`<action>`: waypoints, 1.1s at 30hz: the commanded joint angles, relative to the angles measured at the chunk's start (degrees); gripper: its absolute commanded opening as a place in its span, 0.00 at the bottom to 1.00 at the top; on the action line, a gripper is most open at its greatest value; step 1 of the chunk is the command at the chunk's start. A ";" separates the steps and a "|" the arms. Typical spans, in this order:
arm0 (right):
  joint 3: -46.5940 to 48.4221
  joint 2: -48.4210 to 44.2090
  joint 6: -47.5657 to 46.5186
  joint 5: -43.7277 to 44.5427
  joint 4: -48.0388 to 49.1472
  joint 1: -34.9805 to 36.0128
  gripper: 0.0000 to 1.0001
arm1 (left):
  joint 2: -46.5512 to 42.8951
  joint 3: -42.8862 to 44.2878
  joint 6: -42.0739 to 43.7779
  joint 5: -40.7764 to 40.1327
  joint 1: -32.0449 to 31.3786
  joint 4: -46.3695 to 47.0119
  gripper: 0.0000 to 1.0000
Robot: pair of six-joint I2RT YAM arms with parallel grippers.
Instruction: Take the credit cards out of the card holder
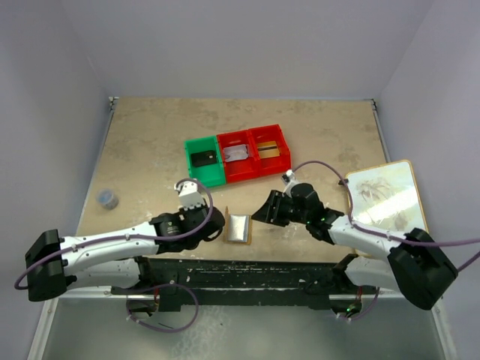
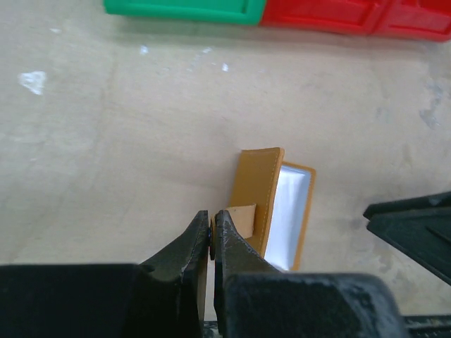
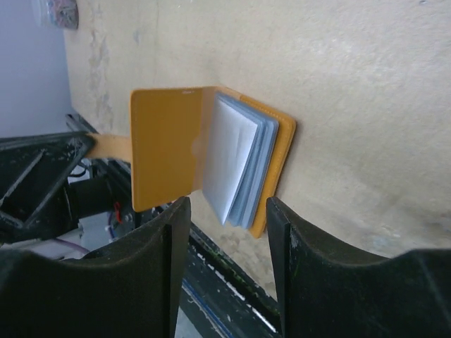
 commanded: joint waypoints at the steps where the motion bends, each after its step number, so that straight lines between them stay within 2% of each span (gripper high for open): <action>1: 3.33 4.00 1.63 -2.68 8.98 1.95 0.50 | -0.89 1.43 -3.05 -10.23 1.57 -12.33 0.00; 4: 4.75 8.37 2.10 -2.66 10.83 3.53 0.49 | 1.47 1.08 -5.06 -11.26 2.72 -15.28 0.00; 9: 4.97 14.44 4.39 -4.65 18.15 6.70 0.46 | 4.10 -0.89 -5.00 -8.62 2.75 -12.71 0.00; 17: 9.50 20.65 6.82 -1.40 17.06 10.98 0.46 | 6.71 -4.08 -8.81 -8.33 2.74 -14.48 0.00; 20: 8.52 21.12 8.29 -0.29 17.95 11.13 0.46 | 6.15 -4.35 -8.48 -8.53 2.74 -14.23 0.00; 27: 8.78 20.18 7.77 2.59 13.27 11.13 0.48 | 5.60 -4.95 -8.48 -8.17 2.74 -13.71 0.00; 30: 8.67 20.64 8.17 3.16 12.43 11.13 0.52 | 5.23 -5.06 -8.24 -7.90 2.76 -12.96 0.00; 33: 8.65 21.47 8.12 2.03 14.40 11.13 0.52 | 4.89 -5.15 -8.19 -7.92 2.73 -13.02 0.00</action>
